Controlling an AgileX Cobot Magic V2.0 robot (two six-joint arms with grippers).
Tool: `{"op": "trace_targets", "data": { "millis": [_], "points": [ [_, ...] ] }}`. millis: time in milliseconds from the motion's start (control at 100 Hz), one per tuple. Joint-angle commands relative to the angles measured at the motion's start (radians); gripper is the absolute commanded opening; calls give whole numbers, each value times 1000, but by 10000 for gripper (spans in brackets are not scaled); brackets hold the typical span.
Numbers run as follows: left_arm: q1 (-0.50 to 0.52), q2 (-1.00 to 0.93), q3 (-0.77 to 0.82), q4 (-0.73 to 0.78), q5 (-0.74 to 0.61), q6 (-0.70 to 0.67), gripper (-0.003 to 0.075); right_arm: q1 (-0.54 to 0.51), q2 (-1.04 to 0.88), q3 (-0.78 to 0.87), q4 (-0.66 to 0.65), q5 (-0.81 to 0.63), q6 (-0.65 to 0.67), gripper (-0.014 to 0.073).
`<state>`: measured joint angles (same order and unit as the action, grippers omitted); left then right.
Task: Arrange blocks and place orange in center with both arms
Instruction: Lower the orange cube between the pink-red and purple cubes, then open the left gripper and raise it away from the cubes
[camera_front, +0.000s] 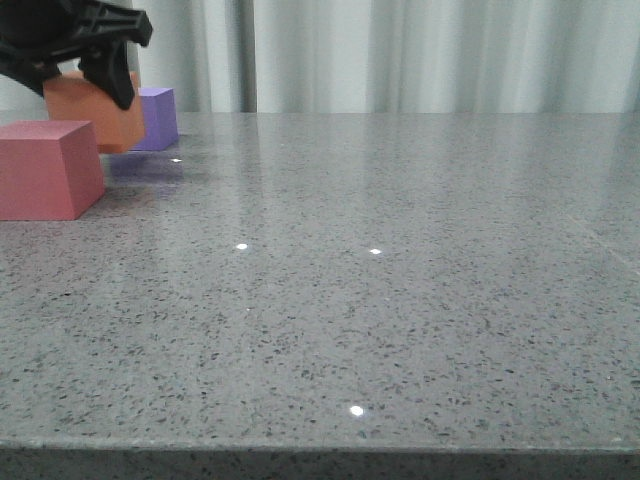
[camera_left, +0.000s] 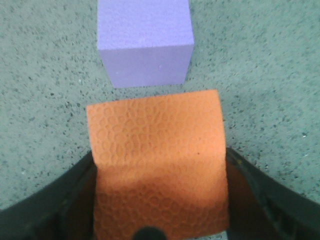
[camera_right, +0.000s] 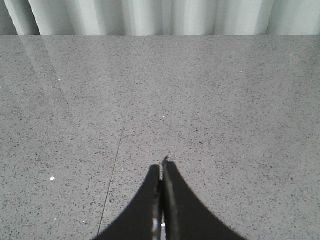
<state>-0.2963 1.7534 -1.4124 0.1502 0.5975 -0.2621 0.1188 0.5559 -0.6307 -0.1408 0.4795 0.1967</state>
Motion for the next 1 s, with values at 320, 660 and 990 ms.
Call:
{"op": "trace_targets", "data": {
  "millis": [320, 660, 990],
  "points": [
    [2, 14, -27, -3, -58, 1, 300, -8, 1, -26, -9, -79, -2, -69],
    [2, 23, -27, 2, -35, 1, 451, -8, 1, -26, -9, -79, -2, -69],
    [2, -32, -39, 5, -46, 1, 667, -8, 1, -26, -9, -79, -2, -69]
  ]
}}
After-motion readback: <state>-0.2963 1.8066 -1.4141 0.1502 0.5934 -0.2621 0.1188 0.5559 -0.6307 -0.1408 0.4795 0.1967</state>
